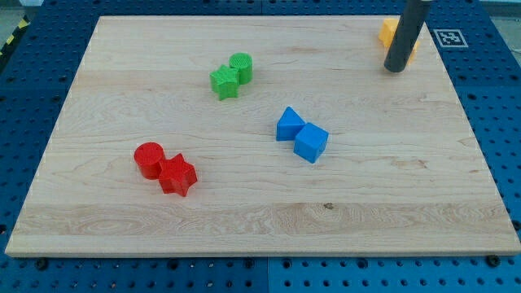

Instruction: Move your arm towards the left

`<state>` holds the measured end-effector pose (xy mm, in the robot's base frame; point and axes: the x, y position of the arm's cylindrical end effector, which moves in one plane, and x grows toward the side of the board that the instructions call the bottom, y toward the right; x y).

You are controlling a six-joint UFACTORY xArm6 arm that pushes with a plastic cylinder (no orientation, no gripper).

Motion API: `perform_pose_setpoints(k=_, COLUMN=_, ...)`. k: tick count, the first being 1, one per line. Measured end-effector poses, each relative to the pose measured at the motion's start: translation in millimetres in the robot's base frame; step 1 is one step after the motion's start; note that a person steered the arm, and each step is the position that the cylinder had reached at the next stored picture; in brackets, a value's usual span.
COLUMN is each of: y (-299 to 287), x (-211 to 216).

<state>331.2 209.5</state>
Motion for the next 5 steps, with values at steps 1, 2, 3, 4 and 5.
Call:
perform_pose_setpoints(k=1, y=-5.7, x=16.4)
perform_pose_setpoints(k=2, y=-19.0, x=28.3)
perform_pose_setpoints(k=3, y=-36.2, x=30.7)
perform_pose_setpoints(k=4, y=-73.0, x=29.9)
perform_pose_setpoints(k=5, y=-120.9, x=29.9)
